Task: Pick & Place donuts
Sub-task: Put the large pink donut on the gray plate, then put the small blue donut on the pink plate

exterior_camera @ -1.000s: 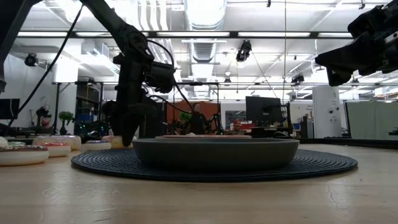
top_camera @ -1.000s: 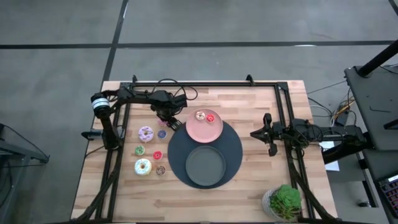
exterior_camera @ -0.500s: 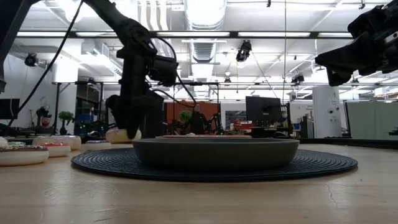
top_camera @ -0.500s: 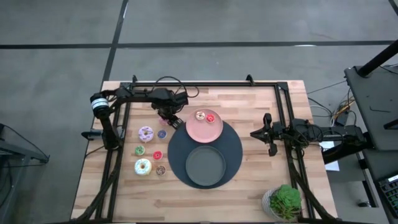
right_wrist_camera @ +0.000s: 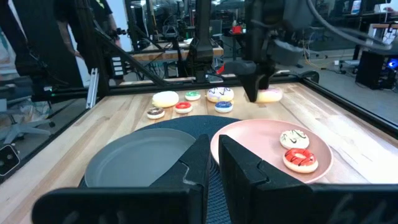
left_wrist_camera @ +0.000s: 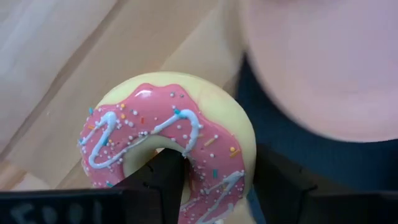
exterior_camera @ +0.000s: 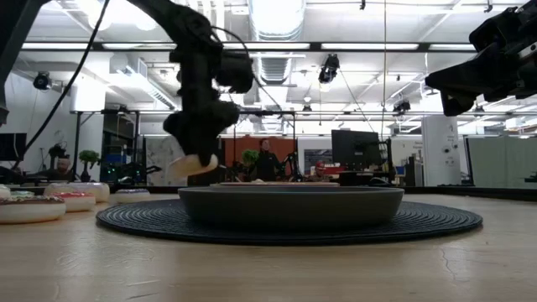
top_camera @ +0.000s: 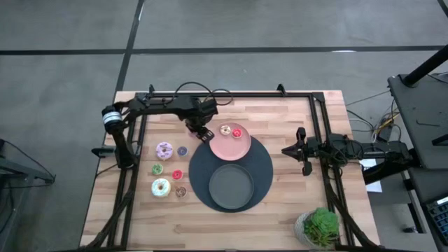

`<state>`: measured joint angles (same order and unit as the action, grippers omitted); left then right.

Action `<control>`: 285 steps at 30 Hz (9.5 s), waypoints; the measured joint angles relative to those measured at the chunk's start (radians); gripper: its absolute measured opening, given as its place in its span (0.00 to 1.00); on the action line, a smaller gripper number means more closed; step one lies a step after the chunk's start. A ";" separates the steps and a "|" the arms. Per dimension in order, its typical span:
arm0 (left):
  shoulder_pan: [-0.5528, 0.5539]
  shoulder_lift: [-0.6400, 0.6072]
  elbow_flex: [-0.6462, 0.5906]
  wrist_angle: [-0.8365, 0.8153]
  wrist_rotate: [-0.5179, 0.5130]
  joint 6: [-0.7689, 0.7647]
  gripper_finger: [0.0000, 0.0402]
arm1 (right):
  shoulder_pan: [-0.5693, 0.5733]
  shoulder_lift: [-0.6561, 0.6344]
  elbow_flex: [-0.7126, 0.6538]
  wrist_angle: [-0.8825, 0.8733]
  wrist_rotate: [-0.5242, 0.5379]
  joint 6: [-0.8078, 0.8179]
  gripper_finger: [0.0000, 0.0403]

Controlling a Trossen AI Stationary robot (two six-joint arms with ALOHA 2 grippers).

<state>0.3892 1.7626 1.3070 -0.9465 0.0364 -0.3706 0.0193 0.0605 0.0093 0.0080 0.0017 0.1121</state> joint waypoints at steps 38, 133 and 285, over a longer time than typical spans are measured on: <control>-0.423 0.059 0.227 0.015 0.002 -0.049 0.37 | 0.000 0.001 0.000 -0.001 -0.001 0.000 0.07; -0.542 0.481 0.630 0.082 0.079 -0.093 0.37 | 0.000 0.000 0.000 0.000 0.000 0.000 0.07; -0.122 -0.211 -0.285 -0.081 -0.053 0.321 0.51 | 0.000 0.023 0.000 0.001 0.001 0.000 0.07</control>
<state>0.2671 1.5519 1.0224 -1.0279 -0.0166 -0.0496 0.0196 0.0832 0.0097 0.0094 0.0027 0.1120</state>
